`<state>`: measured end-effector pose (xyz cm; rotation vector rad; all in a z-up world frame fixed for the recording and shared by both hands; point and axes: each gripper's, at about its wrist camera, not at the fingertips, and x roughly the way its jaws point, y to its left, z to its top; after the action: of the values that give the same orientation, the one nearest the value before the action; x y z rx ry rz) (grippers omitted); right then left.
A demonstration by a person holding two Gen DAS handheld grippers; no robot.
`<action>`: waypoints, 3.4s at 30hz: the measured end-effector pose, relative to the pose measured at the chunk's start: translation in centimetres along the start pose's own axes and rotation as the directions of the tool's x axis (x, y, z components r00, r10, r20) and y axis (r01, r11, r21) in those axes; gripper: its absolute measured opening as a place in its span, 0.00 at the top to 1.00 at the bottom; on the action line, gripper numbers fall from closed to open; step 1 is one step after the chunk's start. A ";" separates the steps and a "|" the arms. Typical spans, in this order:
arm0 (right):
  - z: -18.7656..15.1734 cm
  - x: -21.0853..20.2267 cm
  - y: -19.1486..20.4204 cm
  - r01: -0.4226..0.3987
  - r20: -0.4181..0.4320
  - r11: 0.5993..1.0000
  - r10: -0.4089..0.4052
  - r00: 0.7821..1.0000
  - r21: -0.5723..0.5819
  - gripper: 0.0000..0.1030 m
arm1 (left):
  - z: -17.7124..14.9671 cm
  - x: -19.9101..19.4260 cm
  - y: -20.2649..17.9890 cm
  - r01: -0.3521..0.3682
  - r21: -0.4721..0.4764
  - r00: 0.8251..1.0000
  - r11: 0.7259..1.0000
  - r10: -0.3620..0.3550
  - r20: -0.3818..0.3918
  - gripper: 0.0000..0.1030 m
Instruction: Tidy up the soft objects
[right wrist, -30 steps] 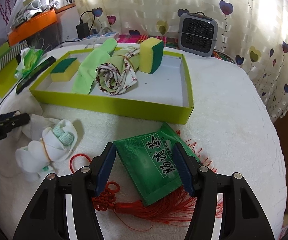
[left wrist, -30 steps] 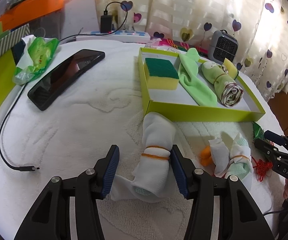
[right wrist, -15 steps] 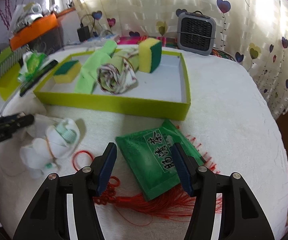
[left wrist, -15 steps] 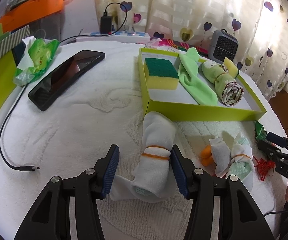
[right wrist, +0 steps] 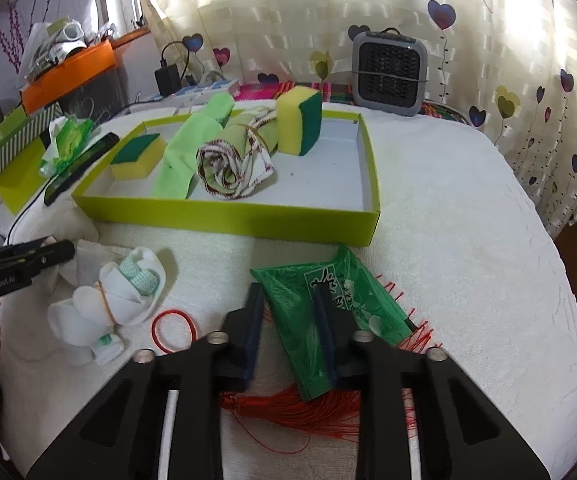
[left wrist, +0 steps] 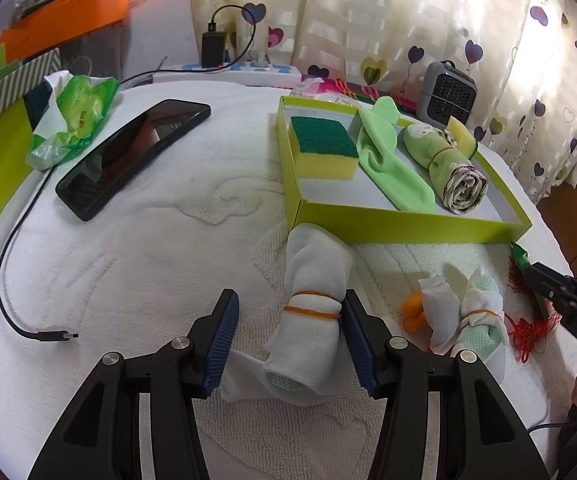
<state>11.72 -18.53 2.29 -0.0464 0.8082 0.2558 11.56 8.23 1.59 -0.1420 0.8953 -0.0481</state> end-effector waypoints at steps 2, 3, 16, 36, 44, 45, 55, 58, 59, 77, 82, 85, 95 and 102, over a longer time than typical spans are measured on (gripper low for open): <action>0.1 -0.3 -0.2 -0.008 0.016 1.000 0.007 1.000 0.015 0.84 | 0.0 0.0 0.0 0.002 -0.001 1.000 1.000 -0.002 0.000 0.50; 0.1 -0.4 -0.2 -0.010 0.021 1.000 0.010 1.000 0.020 0.84 | 0.0 0.0 0.0 0.003 -0.002 1.000 1.000 -0.003 0.000 0.50; 0.3 -4.0 -1.6 0.048 0.142 0.997 -0.055 0.988 0.055 0.89 | 0.0 0.0 0.0 0.001 -0.001 1.000 1.000 -0.001 0.001 0.50; -0.3 -2.3 -8.9 0.031 0.089 0.967 -0.055 0.995 0.254 0.80 | 0.0 0.0 -0.1 -0.001 0.000 1.000 1.000 0.001 0.002 0.50; 1.0 -0.9 -12.0 0.075 0.063 0.962 -0.094 0.994 0.264 0.45 | 0.0 0.0 -0.1 -0.004 0.002 1.000 1.000 0.004 0.003 0.50; 1.5 -0.4 -12.3 0.085 0.048 0.960 -0.101 0.994 0.267 0.44 | 0.0 0.0 -0.1 -0.005 0.003 1.000 1.000 0.005 0.003 0.50; 4.4 2.8 -13.8 0.105 0.013 0.932 -0.117 0.993 0.347 0.30 | 0.0 0.2 -0.2 -0.022 0.015 1.000 1.000 0.022 0.004 0.50; 4.8 3.8 -13.4 0.161 -0.039 0.928 -0.157 0.987 0.337 0.30 | 0.0 0.2 -0.2 -0.022 0.016 1.000 1.000 0.022 0.005 0.50; 4.8 4.1 -13.4 0.168 -0.049 0.926 -0.161 0.986 0.338 0.30 | 0.0 0.2 -0.2 -0.022 0.016 1.000 1.000 0.022 0.005 0.50; 4.5 4.6 -12.6 0.268 -0.101 0.918 -0.249 0.963 0.292 0.39 | 0.1 0.2 -0.2 -0.025 0.018 1.000 1.000 0.025 0.006 0.50; 4.2 4.1 -13.2 0.284 -0.095 0.910 -0.268 0.959 0.301 0.52 | 0.1 0.2 -0.3 -0.022 0.014 1.000 1.000 0.022 0.007 0.50; 4.2 4.0 -13.1 0.290 -0.092 0.911 -0.275 0.957 0.292 0.53 | 0.1 0.2 -0.2 -0.020 0.011 1.000 1.000 0.020 0.009 0.54; 4.0 3.6 -13.0 0.278 -0.080 0.913 -0.267 0.960 0.298 0.55 | 0.1 0.1 -0.3 0.013 0.008 1.000 1.000 -0.013 0.010 0.74; 3.8 3.0 -12.7 0.259 -0.064 0.919 -0.251 0.966 0.298 0.55 | -0.1 -0.1 -0.5 0.005 0.006 1.000 1.000 -0.005 0.017 0.75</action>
<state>19.51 -29.63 2.06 0.1347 0.8491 -0.1189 11.37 7.76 1.69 -0.1390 0.8775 -0.0541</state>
